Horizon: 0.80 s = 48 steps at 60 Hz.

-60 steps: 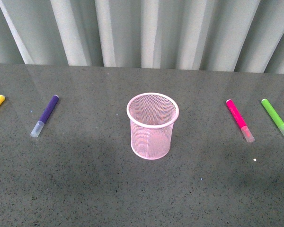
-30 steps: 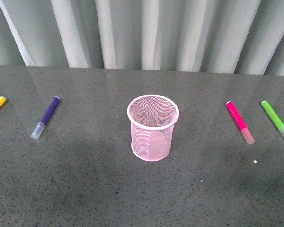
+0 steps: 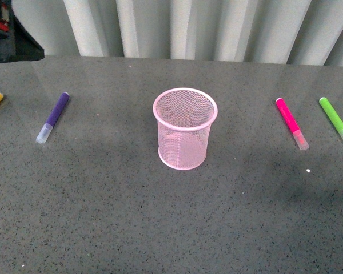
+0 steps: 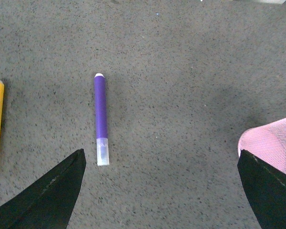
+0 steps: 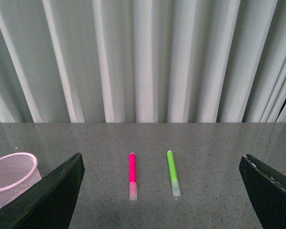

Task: Insert purple and pink pens into pink cup

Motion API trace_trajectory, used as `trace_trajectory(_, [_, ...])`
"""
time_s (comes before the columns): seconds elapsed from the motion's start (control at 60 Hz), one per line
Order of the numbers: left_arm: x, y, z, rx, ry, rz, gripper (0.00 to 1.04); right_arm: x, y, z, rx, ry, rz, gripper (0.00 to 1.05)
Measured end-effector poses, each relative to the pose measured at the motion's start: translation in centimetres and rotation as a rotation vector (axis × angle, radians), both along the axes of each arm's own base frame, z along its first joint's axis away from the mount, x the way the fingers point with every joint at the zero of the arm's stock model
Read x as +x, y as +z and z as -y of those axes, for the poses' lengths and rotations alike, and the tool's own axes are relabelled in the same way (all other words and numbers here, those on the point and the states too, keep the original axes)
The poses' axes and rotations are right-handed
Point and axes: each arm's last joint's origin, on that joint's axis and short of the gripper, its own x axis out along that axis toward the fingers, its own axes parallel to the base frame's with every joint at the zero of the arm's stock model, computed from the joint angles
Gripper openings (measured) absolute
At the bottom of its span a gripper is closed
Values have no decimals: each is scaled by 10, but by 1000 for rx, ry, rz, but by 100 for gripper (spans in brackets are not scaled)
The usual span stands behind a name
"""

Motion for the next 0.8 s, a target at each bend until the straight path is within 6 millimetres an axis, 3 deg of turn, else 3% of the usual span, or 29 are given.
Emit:
trace_trajectory(0.283, [48, -43, 10, 55, -69, -174, 98, 0, 0, 0, 0, 0, 0, 98])
trace_trajectory(0.583, [90, -53, 9, 65, -54, -183, 98, 0, 0, 0, 0, 0, 0, 98])
trace_trajectory(0.8, [104, -65, 6, 72, -44, -213, 98, 0, 0, 0, 0, 0, 0, 98])
